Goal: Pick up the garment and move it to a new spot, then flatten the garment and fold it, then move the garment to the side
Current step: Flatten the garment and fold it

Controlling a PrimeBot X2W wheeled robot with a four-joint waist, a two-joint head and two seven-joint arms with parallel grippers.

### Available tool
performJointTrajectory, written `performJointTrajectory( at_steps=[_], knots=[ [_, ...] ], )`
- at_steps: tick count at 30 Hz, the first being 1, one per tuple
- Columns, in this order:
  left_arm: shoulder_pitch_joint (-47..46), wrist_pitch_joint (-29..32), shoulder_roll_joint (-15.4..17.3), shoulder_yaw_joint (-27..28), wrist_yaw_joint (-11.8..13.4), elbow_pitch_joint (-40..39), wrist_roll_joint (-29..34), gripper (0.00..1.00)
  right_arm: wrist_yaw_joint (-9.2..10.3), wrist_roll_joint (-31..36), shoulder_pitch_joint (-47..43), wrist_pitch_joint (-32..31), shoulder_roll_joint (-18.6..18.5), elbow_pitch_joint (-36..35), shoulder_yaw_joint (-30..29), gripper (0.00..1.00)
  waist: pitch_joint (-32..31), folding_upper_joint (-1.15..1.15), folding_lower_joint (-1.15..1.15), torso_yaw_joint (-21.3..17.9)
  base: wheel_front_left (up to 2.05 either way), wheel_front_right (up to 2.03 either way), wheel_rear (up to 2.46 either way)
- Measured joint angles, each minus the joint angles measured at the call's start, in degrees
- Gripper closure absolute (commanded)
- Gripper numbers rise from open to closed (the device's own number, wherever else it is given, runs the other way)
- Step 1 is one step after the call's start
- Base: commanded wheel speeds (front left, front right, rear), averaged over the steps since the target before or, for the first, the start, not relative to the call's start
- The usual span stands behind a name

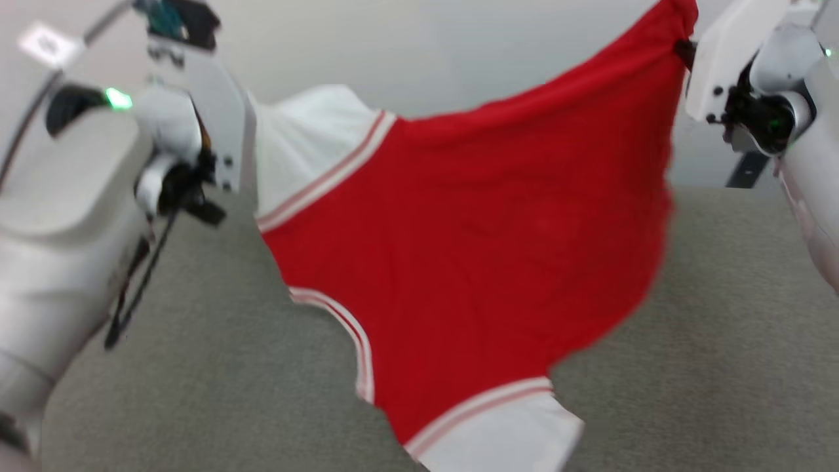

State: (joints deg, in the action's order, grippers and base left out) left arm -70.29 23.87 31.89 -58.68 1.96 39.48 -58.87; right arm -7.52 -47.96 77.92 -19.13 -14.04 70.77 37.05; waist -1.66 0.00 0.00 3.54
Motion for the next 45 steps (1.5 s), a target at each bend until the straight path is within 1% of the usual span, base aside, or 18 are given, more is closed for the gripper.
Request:
performJointTrajectory(
  at_steps=[2,8,12,15,20,25,30,34,38,42,45],
  knots=[
    [-2.71,0.32,-1.12,0.11,-0.48,2.89,0.52,1.0,0.0,0.37,1.14,0.65,0.92,1.07,-0.36,1.0,-0.21,0.0,0.0,-0.92,0.0,0.0,0.0],
    [-11.04,-0.87,-5.3,1.36,-0.27,11.18,1.35,1.0,0.0,3.56,4.64,3.14,3.32,2.74,-0.44,1.0,-0.75,0.0,0.0,-3.47,0.0,0.0,0.0],
    [-14.96,-2.23,-8.46,1.7,-0.21,15.93,1.92,1.0,0.0,6.3,6.48,5.02,4.74,3.09,-1.03,1.0,-1.11,0.0,0.0,-4.88,0.0,0.0,0.0],
    [-17.07,-3.8,-10.32,1.99,-0.4,19.54,2.02,1.0,0.0,8.27,6.69,5.63,5.37,3.13,-2.14,1.0,-1.46,0.0,0.0,-5.71,0.0,0.0,0.0],
    [-20.37,-8.5,-12.71,2.27,-0.33,24.73,2.99,1.0,0.0,12.29,8.03,8.42,6.76,3.14,-4.89,1.0,-2.23,0.0,0.0,-6.73,0.0,0.0,0.0],
    [-23.59,-12.8,-13.61,3.02,-0.23,28.54,3.34,1.0,0.0,16.48,8.89,10.45,7.06,3.13,-8.49,1.0,-2.8,0.0,0.0,-7.63,0.0,0.0,0.0],
    [-25.34,-14.29,-13.66,3.24,-1.23,31.12,3.28,1.0,0.0,19.68,8.89,10.01,7.26,3.13,-12.45,1.0,-2.35,0.0,0.0,-8.29,0.0,0.0,0.0],
    [-26.29,-15.32,-13.82,2.97,-1.98,32.07,3.54,1.0,0.0,21.74,8.87,8.95,7.33,3.15,-15.22,1.0,-1.19,0.0,0.0,-8.6,0.0,0.0,0.0],
    [-27.28,-16.3,-14.08,2.54,-2.03,32.74,3.99,1.0,0.0,24.04,8.92,8.96,7.81,3.15,-17.8,1.0,0.44,0.0,0.0,-8.94,0.0,0.0,0.0],
    [-28.25,-17.82,-14.59,2.3,-2.02,33.19,4.41,1.0,0.0,25.94,9.09,9.91,8.18,3.15,-20.09,1.0,2.32,0.0,0.0,-9.27,0.0,0.0,0.0],
    [-29.61,-18.71,-14.71,1.88,-2.02,33.41,5.01,1.0,0.0,27.5,9.51,11.74,8.47,3.22,-21.71,1.0,3.93,0.0,0.0,-9.56,0.0,0.0,0.0]
  ],
)
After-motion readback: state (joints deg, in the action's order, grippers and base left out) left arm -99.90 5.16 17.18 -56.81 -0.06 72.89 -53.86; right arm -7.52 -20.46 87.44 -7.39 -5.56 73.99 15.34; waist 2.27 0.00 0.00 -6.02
